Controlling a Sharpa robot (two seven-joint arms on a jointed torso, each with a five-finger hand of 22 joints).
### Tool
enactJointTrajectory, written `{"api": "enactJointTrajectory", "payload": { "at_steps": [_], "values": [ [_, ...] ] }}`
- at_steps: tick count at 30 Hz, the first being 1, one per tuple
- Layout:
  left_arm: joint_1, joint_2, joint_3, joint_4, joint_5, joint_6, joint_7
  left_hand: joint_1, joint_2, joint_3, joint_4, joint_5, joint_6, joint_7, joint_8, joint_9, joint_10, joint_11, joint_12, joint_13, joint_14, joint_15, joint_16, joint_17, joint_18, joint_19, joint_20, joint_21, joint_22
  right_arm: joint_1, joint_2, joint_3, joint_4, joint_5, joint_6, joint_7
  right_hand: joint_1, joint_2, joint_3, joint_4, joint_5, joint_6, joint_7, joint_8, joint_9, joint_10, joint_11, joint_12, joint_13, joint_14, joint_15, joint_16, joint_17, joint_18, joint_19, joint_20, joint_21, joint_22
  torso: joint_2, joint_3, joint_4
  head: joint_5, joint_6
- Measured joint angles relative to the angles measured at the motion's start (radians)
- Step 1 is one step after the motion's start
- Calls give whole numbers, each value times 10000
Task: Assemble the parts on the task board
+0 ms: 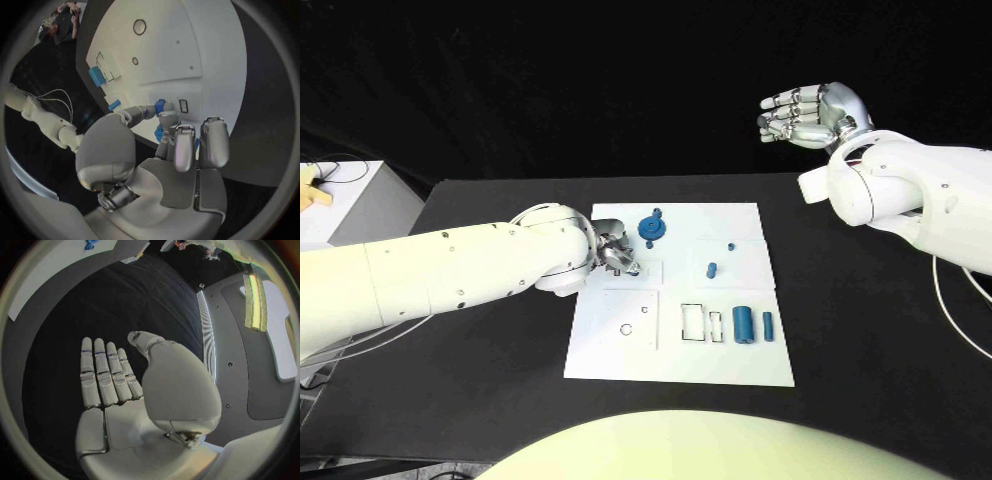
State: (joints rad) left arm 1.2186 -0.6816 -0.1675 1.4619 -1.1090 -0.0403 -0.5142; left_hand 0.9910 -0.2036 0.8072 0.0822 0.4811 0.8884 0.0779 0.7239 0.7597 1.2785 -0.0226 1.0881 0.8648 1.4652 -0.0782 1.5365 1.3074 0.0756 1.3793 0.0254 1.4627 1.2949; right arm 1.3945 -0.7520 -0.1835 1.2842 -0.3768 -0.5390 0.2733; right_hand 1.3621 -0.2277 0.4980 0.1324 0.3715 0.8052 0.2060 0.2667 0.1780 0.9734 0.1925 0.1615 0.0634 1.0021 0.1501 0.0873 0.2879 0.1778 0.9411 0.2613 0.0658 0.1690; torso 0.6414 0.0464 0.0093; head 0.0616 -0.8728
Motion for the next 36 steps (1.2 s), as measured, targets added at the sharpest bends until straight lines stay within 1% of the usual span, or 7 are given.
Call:
{"api": "enactJointTrajectory", "payload": {
  "at_steps": [4,7,9,11,15,34,36],
  "values": [
    [3,11,2,-11,-1,37,-5,-14,14,0,0,3,38,35,-4,1,42,-37,154,154,0,0,69,0,0,0,0,0,24,0,0,0,0,0,5,-4,0,0,0,0,0,0,0,0,0,0,0,0,0,0,0,0,0,0,0,0,0,0,2,0,-1,1,0],
    [5,32,5,-34,-2,64,-7,-59,59,-28,-28,3,77,-4,14,43,126,-90,219,242,0,0,69,0,0,0,0,0,50,0,0,-1,0,0,9,-6,0,0,0,0,0,0,0,0,0,0,0,0,0,0,0,0,0,0,0,0,0,0,3,1,-1,-8,0],
    [6,48,5,-49,-2,76,-7,-79,79,-43,-43,3,94,-20,83,61,146,-81,223,281,0,0,69,0,0,0,0,0,64,0,-2,-1,0,0,11,-8,0,0,2,-2,0,0,0,0,1,2,-2,0,0,0,0,0,-7,0,-29,17,0,-11,3,2,-4,-11,0],
    [8,63,6,-67,-1,88,-8,-79,79,-54,-54,3,108,-34,86,63,181,-107,224,291,0,0,69,0,0,0,0,0,71,0,-9,-1,0,1,14,-11,0,0,29,-29,0,0,0,0,0,36,-36,0,0,0,0,0,-22,0,-75,0,0,-34,3,2,-7,-14,0],
    [9,83,7,-93,0,102,-8,-81,81,-54,-54,-12,148,-72,88,76,214,-114,275,319,38,-37,69,0,1,73,0,40,89,0,-22,-2,2,1,18,-17,0,0,29,-29,0,0,0,0,0,36,-37,-39,0,0,0,0,-21,0,-75,0,0,-34,4,2,-7,-22,0],
    [37,231,23,-241,5,221,-54,-165,152,-82,-82,-70,215,-104,114,102,286,-115,329,407,10,-63,118,0,0,73,1,39,134,0,-25,-4,7,1,60,-47,1,0,29,-29,0,-1,0,0,1,36,-36,-39,0,0,0,0,-43,0,-75,0,0,-64,9,3,-6,-70,0],
    [42,248,26,-260,5,254,-62,-178,138,-82,-82,-70,217,-103,117,104,303,-129,330,409,10,-63,118,0,1,73,1,39,134,0,-29,-4,17,1,66,-50,1,0,1,-56,0,-1,0,0,1,36,-36,-39,0,-37,38,0,-42,0,-75,0,0,-64,9,-3,-4,-73,0]
  ]
}}
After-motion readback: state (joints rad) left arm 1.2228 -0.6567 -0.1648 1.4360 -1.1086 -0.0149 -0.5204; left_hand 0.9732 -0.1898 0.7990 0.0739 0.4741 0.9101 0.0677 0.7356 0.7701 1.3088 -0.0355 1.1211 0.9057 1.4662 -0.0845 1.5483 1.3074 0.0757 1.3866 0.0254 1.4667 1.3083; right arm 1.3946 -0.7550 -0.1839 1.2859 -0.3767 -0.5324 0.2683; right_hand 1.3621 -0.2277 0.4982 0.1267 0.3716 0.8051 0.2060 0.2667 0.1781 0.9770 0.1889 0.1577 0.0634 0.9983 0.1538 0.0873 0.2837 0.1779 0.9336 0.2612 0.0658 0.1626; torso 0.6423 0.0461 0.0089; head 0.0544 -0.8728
